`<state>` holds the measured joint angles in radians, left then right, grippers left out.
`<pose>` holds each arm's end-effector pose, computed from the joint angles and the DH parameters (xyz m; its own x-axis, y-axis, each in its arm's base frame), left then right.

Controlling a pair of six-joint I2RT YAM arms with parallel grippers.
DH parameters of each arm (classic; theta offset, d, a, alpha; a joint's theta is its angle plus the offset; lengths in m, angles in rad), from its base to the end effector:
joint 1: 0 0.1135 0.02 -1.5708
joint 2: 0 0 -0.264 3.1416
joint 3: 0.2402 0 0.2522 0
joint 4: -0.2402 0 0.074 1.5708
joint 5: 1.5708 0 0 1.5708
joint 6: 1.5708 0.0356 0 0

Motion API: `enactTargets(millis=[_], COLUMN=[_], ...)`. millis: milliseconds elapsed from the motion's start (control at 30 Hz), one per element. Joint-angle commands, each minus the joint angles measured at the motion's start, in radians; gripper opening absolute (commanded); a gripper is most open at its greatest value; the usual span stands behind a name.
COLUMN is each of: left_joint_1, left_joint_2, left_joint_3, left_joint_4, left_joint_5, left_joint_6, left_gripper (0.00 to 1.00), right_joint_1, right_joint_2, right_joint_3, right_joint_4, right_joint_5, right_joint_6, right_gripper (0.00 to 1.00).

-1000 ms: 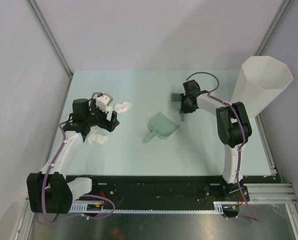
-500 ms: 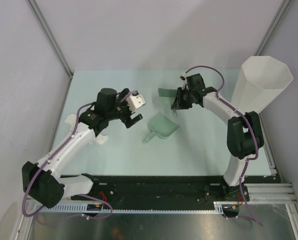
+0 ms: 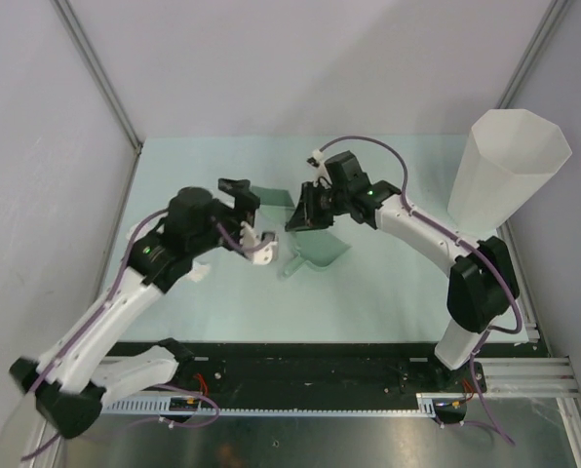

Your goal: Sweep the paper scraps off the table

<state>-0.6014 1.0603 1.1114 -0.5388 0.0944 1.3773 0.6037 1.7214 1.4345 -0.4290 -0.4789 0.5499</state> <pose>0.1871 -0.1325 0.3650 0.5459 0.8103 -0.2132 0.5007 -0.1114 0.8584 0.3127 0.2356 0.2934 -0.8735 -0.0390 -0.4852 -0.3912 0.6494 0.6521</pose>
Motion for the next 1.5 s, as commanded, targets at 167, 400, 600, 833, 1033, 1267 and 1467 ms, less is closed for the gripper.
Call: enactTargets(millis=[167, 400, 600, 833, 1033, 1267, 1467], left_joint_1=[0.002, -0.024, -0.031, -0.031, -0.046, -0.032, -0.028], left_joint_2=[-0.207, -0.112, -0.011, -0.028, -0.04, 0.133, 0.11], left_joint_3=[-0.107, -0.01, 0.076, 0.025, 0.022, 0.318, 0.263], left_joint_4=[-0.116, -0.231, -0.23, -0.231, -0.23, -0.41, -0.504], left_joint_5=[0.288, 0.223, 0.142, 0.056, 0.085, 0.144, 0.465], left_joint_6=[0.379, 0.278, 0.149, 0.195, 0.153, -0.49, -0.765], left_gripper=[1.0, 0.91, 0.81, 0.2, 0.0, 0.0, 0.0], right_joint_1=[0.117, 0.148, 0.174, 0.176, 0.174, 0.015, -0.1], right_joint_2=[-0.115, -0.135, -0.143, -0.192, -0.206, -0.4, -0.615], right_joint_3=[0.009, 0.009, 0.009, 0.009, 0.009, 0.007, -0.106], right_joint_4=[0.081, 0.085, 0.09, 0.101, 0.096, 0.024, 0.123], right_joint_5=[-0.044, -0.066, -0.093, -0.113, -0.127, -0.015, -0.099], right_joint_6=[0.096, 0.088, 0.079, 0.082, 0.07, -0.149, -0.366], right_gripper=[0.0, 0.0, 0.0, 0.0, 0.0, 1.0, 1.0])
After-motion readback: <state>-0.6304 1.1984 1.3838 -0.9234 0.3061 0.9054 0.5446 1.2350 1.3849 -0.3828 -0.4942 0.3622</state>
